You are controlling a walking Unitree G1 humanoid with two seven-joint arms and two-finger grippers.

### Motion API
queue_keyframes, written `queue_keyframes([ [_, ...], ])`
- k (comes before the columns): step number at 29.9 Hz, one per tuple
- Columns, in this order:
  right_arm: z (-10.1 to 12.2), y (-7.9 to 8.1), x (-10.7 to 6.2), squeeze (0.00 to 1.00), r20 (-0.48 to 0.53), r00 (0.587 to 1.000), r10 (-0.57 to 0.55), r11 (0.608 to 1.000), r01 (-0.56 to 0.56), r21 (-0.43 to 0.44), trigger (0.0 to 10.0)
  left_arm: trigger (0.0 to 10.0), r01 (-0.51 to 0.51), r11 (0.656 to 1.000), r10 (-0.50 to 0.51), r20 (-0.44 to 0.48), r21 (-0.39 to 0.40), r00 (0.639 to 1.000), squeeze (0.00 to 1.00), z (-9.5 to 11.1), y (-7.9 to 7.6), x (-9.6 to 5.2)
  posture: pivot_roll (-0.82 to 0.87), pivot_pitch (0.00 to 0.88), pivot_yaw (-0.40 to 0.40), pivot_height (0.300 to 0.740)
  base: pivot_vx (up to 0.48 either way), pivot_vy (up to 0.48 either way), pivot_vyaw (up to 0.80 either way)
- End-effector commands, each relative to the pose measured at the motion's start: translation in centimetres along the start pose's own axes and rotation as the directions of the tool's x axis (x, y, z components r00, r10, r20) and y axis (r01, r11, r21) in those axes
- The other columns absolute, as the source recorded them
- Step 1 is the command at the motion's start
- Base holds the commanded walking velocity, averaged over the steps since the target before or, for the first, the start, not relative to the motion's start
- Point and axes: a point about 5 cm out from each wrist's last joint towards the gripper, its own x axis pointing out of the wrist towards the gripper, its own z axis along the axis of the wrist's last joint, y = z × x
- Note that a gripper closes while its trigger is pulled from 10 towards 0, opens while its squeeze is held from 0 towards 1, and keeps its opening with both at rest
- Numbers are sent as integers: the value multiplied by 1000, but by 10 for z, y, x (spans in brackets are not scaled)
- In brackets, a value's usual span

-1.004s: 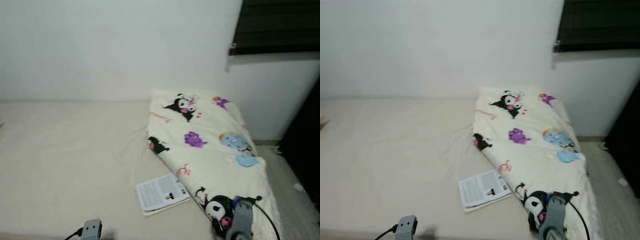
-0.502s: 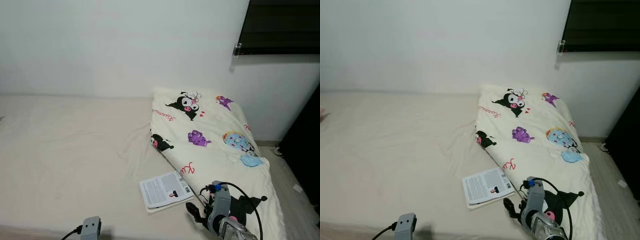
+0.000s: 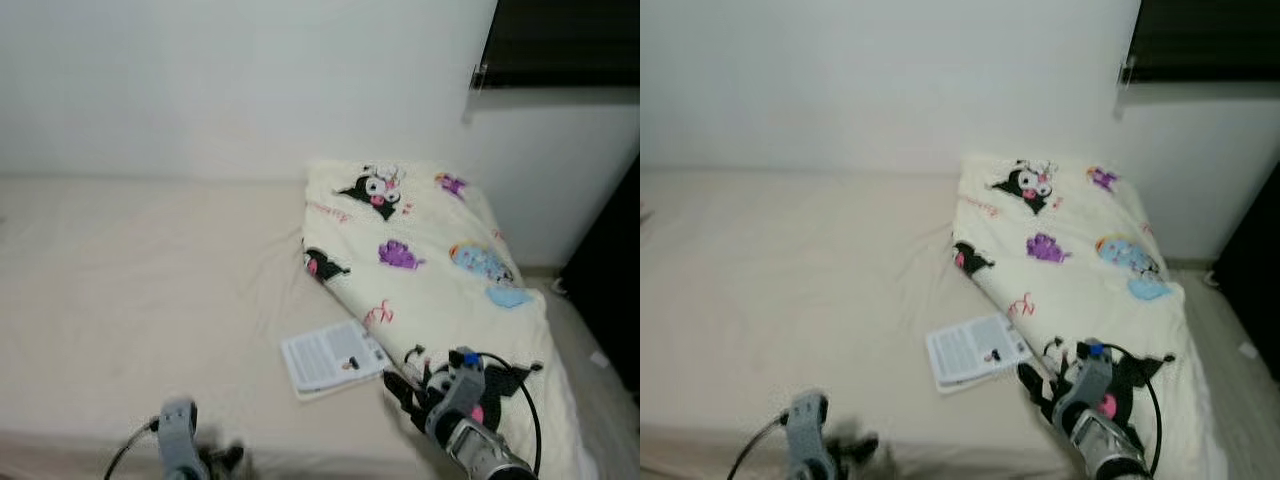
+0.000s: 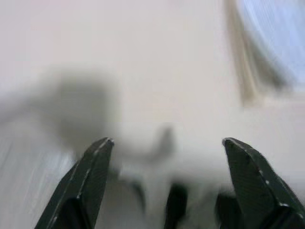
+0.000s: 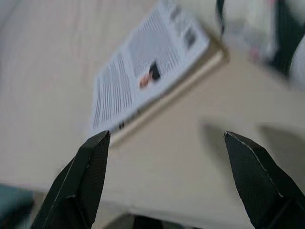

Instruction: Clean up the room

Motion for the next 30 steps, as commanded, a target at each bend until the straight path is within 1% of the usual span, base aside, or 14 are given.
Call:
queue_keyframes([
  [1,-6,3,1,0,-24,999,23,1000,-23,10,10000,10000,-7,1000,8,47,-21,999,0,8,5,-1,-4,33,47,590,0,0,0],
  [3,-5,9,3,0,-23,998,62,998,-62,14,10000,10000,15,999,-11,110,-41,994,0,24,2,2,3,36,46,580,0,0,0],
  [4,-5,9,3,0,-23,998,62,998,-62,14,10000,10000,15,999,-11,110,-41,994,0,24,2,2,3,36,46,580,0,0,0],
  [6,3,20,8,0,29,989,147,989,-147,1,10000,10000,51,998,-44,165,-35,985,0,42,-4,7,10,36,49,570,0,0,0],
  [7,3,20,8,0,29,989,147,989,-147,1,10000,10000,51,998,-44,165,-35,985,0,42,-4,7,10,36,49,570,0,0,0],
  [9,18,29,12,0,115,971,207,977,-211,24,10000,10000,72,997,-66,184,-23,981,0,50,-8,9,12,38,55,560,0,0,0],
  [11,28,32,14,0,158,968,196,977,-207,57,10000,10000,84,996,-80,175,-19,981,0,47,-10,9,19,42,58,550,0,0,0],
  [13,31,33,16,0,164,972,170,980,-184,74,10000,10000,92,996,-88,160,-15,983,0,42,-11,9,24,47,61,540,0,0,0],
  [16,31,36,18,0,156,974,166,982,-178,66,10000,10000,97,995,-94,148,-15,984,0,35,-11,8,37,53,58,530,0,0,0],
  [20,35,49,25,0,145,967,209,974,-219,57,10000,10000,102,995,-100,127,-14,987,0,25,-7,4,56,64,55,510,0,0,0],
  [24,47,60,30,0,190,954,231,960,-255,113,10000,10000,101,995,-100,108,-7,989,0,16,0,-2,87,77,64,501,0,0,0],
  [26,47,60,30,0,190,954,231,960,-255,113,10000,10000,101,995,-100,108,-7,989,0,16,0,-2,87,77,64,501,0,0,0],
  [28,54,75,36,0,187,943,274,950,-296,98,10000,10000,107,994,-106,100,0,989,0,11,4,-5,113,108,71,501,0,0,0],
  [30,60,95,42,0,173,930,325,934,-344,97,10000,10000,113,994,-113,99,5,989,0,7,9,-9,141,136,70,501,0,0,0],
])
